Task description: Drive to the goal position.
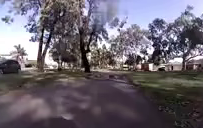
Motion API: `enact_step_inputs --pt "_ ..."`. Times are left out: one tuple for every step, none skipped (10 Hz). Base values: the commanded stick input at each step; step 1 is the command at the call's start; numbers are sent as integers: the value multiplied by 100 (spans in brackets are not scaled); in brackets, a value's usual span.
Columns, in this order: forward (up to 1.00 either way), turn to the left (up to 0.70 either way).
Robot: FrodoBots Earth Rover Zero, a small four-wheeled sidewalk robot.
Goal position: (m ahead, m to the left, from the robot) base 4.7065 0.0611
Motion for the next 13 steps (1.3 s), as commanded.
enact_step_inputs --pt "100 0" --pt "100 0" --pt "100 0" --pt "100 0" --pt "100 0" --pt "100 0" --pt "100 0" --pt "100 0" --pt "100 -3" --pt "100 -10" --pt "100 -16" --pt "100 -39" --pt "100 -32"
